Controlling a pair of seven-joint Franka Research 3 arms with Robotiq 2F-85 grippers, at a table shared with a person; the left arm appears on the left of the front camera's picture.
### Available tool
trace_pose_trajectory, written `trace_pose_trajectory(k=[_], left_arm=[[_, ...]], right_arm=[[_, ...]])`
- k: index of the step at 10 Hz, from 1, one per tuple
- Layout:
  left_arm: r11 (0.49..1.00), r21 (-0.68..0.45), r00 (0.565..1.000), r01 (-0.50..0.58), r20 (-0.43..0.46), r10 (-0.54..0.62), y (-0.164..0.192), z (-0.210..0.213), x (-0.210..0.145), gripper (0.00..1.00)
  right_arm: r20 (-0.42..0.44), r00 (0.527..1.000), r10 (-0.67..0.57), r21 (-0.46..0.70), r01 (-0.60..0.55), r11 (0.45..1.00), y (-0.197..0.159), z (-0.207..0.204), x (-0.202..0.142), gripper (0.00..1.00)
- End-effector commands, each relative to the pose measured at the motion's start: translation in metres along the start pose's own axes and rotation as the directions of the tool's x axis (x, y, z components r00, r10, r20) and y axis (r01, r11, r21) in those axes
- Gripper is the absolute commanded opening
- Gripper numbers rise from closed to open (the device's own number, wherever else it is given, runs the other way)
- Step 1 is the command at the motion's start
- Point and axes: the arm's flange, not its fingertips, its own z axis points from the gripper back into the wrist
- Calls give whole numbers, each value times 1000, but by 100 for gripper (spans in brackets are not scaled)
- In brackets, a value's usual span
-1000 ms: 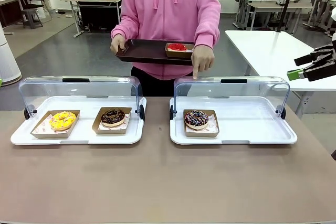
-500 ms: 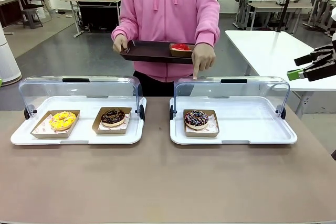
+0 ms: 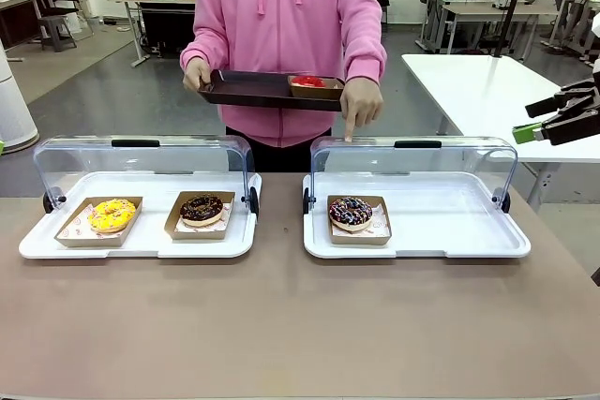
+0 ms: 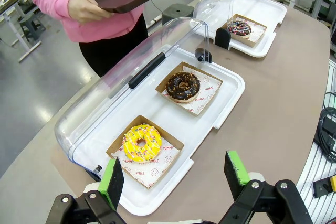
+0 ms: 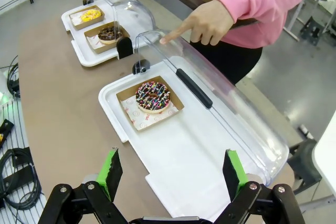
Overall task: Provide the desired donut to the person.
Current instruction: Pick up and lift the Paper togo box containing the Donut pointed at by the person.
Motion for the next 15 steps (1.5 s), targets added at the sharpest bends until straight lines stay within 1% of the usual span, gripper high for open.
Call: trace_pose_trajectory(k=[1,2,3,4,5,6,7,8,9,10,11,12,13,14,15], left_arm=[[1000,-5,1000,-6,9,6,1,0,0,100],[1000,-5,1000,-6,9,6,1,0,0,100],[1000,-5,1000,-6,9,6,1,0,0,100],[1000,-5,1000,-6,9,6,1,0,0,100],[1000,-5,1000,-6,9,6,1,0,0,100],[1000,-5,1000,-6,9,6,1,0,0,100],[1000,-5,1000,-6,9,6,1,0,0,100],[1000,-5,1000,-6,9,6,1,0,0,100],[1000,-5,1000,-6,9,6,1,0,0,100],[1000,-5,1000,-6,9,6,1,0,0,100],[1000,-5,1000,-6,9,6,1,0,0,100],[1000,-5,1000,-6,9,6,1,0,0,100],[1000,-5,1000,-6,9,6,1,0,0,100],[1000,-5,1000,-6,9,6,1,0,0,100],[1000,-5,1000,-6,9,6,1,0,0,100]], right_arm=[[0,1000,0,0,0,1000,0,0,0,100],[-61,990,130,27,-129,991,22,-24,38,100],[-163,966,199,80,-188,979,37,-56,66,100],[-276,931,240,107,-218,970,49,-93,84,100],[-359,894,267,138,-231,963,55,-135,88,100],[-408,861,303,186,-247,951,57,-168,84,100],[-463,802,378,238,-298,924,62,-202,75,100],[-488,744,456,297,-350,888,68,-234,64,100],[-526,704,478,319,-357,878,69,-258,53,100],[-512,705,491,330,-366,870,64,-281,41,100],[-485,717,500,326,-382,865,64,-297,28,100],[-458,748,480,293,-383,876,67,-300,19,100],[-438,790,430,293,-327,898,65,-288,21,100],[-504,713,487,330,-361,872,67,-298,19,100],[-504,713,487,330,-361,872,67,-298,19,100]])
